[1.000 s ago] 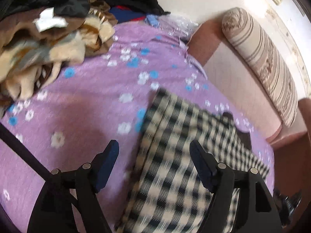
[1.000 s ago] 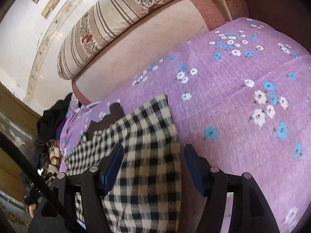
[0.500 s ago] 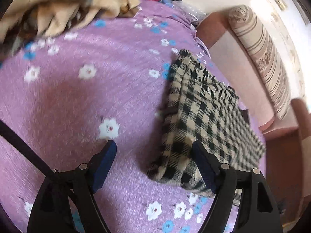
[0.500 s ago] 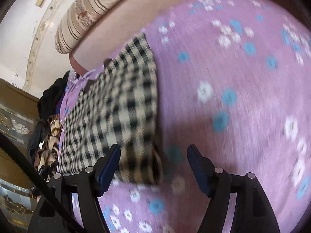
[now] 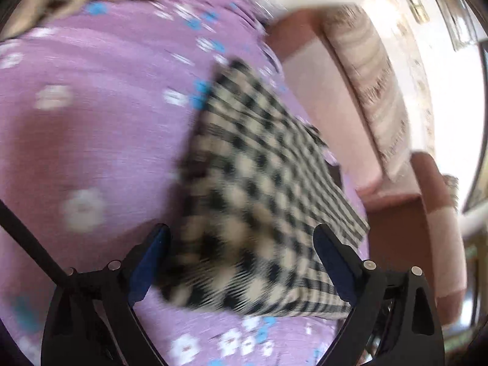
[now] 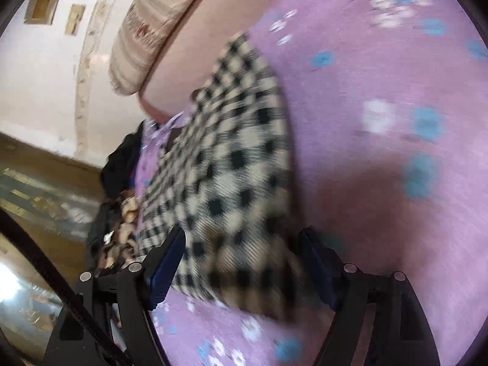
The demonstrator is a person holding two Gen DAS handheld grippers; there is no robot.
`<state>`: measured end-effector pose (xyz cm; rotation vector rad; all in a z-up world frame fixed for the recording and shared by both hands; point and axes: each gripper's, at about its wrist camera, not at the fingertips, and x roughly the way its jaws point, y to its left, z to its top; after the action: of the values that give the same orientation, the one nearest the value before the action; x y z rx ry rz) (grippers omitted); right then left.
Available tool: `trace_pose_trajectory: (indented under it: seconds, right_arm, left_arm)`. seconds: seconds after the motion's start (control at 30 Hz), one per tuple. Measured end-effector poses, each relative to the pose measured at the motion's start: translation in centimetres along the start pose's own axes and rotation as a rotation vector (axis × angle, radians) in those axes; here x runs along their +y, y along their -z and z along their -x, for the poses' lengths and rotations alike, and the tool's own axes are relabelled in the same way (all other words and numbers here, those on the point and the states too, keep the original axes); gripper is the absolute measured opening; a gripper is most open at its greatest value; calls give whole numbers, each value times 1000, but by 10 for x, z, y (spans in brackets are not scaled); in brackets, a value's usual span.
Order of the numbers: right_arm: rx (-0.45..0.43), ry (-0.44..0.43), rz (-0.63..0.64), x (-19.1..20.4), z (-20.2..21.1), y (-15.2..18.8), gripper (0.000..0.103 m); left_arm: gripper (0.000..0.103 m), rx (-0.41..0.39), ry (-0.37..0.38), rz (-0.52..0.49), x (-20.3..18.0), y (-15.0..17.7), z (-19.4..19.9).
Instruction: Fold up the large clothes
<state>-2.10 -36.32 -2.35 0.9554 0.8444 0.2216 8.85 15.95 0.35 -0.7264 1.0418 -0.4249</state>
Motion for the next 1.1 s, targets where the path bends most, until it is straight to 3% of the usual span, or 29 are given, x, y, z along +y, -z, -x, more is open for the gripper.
trace_pose_trajectory:
  seconds: [0.07,0.2,0.23,0.27,0.3,0.37,0.5,0.6,0.73,0.87,0.97,1.1]
  right_arm:
    - [30,-20,47,8,-18,-8,82]
    - [33,-1,143,28,-48,-14,82]
    - [32,17,167,34,-52,-13,78]
    - [39,40,186,38,-56,-13,61]
    - [52,50,191,39,-59,-13,35]
    - [93,10,144,35,-60,-15,25]
    - [60,-24,145,39,-33,-20,18]
    - [32,-38,152,37,-11,-22,18]
    - [71,18,160,22,-10,-15,21]
    - [79,125,168,10,-7,-9,38]
    - [54,164,166,8,7,-13,38]
    - [-18,244,157,1,28,-17,42]
  left_arm:
    - [96,49,19,-31,-14,-1,-20]
    - [93,89,-34,-98,-41,2,-45]
    - [64,107,-45,-108,-49,4,-50]
    - [29,125,-70,-123,-56,6,-54]
    - [23,140,-103,-143,-63,9,-58]
    - [17,116,-130,-184,-80,13,-54]
    - [14,88,-46,-203,-104,22,-25]
    - [14,107,-51,-241,-106,32,-13]
    - [17,194,-232,-300,-89,46,-35]
    - [23,176,-281,-344,-86,47,-30]
    - [29,155,-315,-388,-84,47,-16]
    - [29,148,-363,-391,-73,45,-2]
